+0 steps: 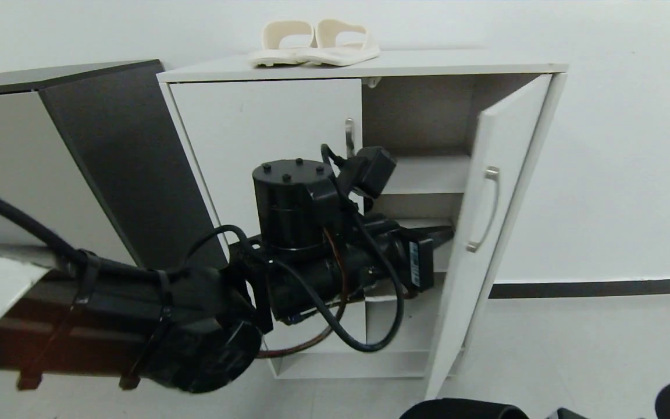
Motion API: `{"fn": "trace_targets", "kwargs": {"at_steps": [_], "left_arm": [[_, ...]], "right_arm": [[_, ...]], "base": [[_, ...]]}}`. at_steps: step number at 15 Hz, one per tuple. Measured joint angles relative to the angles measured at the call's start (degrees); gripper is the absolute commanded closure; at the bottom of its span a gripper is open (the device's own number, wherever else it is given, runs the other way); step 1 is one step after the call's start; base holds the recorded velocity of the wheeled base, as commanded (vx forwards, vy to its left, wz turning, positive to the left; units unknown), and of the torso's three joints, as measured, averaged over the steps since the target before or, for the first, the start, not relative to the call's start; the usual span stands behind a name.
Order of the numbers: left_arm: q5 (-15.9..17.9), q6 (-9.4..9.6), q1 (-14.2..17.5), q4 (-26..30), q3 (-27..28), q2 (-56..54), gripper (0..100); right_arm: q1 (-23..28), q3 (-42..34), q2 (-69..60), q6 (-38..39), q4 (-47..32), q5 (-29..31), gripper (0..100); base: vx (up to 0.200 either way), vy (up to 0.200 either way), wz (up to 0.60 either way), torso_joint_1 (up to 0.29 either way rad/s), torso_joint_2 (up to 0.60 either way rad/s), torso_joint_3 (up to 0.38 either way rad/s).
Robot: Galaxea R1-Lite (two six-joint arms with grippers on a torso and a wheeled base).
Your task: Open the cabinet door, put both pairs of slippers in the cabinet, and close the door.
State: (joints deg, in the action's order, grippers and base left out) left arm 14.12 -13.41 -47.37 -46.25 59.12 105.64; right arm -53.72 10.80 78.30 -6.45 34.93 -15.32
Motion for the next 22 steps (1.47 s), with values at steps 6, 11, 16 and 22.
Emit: {"fn": "trace_targets", "kwargs": {"at_steps": [6,11,16,22], "left_arm": [[-15.29,5.42,8.27,0.73,-2.43,-5.49,100],[-36.50,11.06,12.70,18.03,-13.37,-26.89,100],[-43.73,12.37,28.68,38.51,-28.92,-61.75,100],[-25.22,14.99,45.58,48.41,-54.27,-99.01,100]], "right_arm": [[-1.76,7.33,5.68,8.79,2.60,22.21,100],[6.75,18.41,22.49,15.86,19.74,49.86,100],[9.13,19.65,27.29,15.97,20.18,50.63,100],[9.29,19.02,27.65,16.21,20.25,50.27,100]], "base": [[0.000,0.000,0.00,0.000,0.00,0.000],[0.000,0.000,0.00,0.000,0.00,0.000],[0.000,0.000,0.00,0.000,0.00,0.000],[0.000,0.000,0.00,0.000,0.00,0.000]]}}
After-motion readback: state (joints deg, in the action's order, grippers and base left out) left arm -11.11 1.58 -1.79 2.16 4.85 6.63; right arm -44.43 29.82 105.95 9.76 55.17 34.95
